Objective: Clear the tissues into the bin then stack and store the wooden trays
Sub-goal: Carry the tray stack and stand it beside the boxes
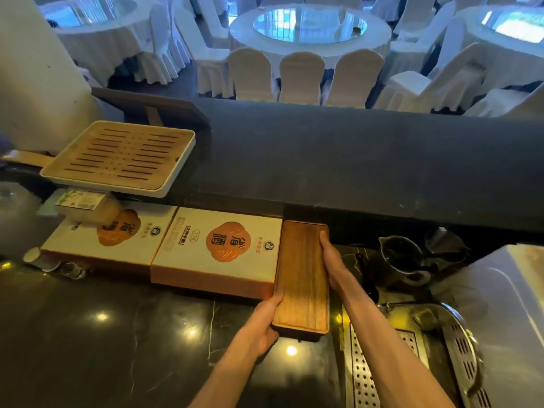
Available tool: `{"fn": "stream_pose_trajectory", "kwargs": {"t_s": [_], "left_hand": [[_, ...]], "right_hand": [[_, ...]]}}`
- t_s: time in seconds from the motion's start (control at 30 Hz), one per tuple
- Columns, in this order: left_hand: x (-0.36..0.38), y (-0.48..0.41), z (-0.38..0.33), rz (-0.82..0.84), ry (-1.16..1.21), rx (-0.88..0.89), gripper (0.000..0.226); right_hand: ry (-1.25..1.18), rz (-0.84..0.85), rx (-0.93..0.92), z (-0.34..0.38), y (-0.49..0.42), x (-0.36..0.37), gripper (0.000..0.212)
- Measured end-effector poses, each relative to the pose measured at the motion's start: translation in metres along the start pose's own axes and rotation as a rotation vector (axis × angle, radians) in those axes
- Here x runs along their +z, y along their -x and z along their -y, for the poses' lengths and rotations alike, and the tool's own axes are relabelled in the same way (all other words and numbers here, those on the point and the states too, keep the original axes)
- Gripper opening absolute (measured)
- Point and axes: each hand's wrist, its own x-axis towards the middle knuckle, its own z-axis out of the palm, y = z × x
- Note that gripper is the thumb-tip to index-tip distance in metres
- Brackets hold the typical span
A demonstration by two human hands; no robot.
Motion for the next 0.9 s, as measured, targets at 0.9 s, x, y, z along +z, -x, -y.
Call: {"fn": "stream_pose_trajectory", "kwargs": {"t_s": [0.9], "left_hand": [[0.007, 0.005, 0.002, -0.085, 0.081, 0.027, 0.038]], "right_hand": [[-0.198, 0.140, 0.050, -0.014, -0.003, -0.015, 0.065]]}}
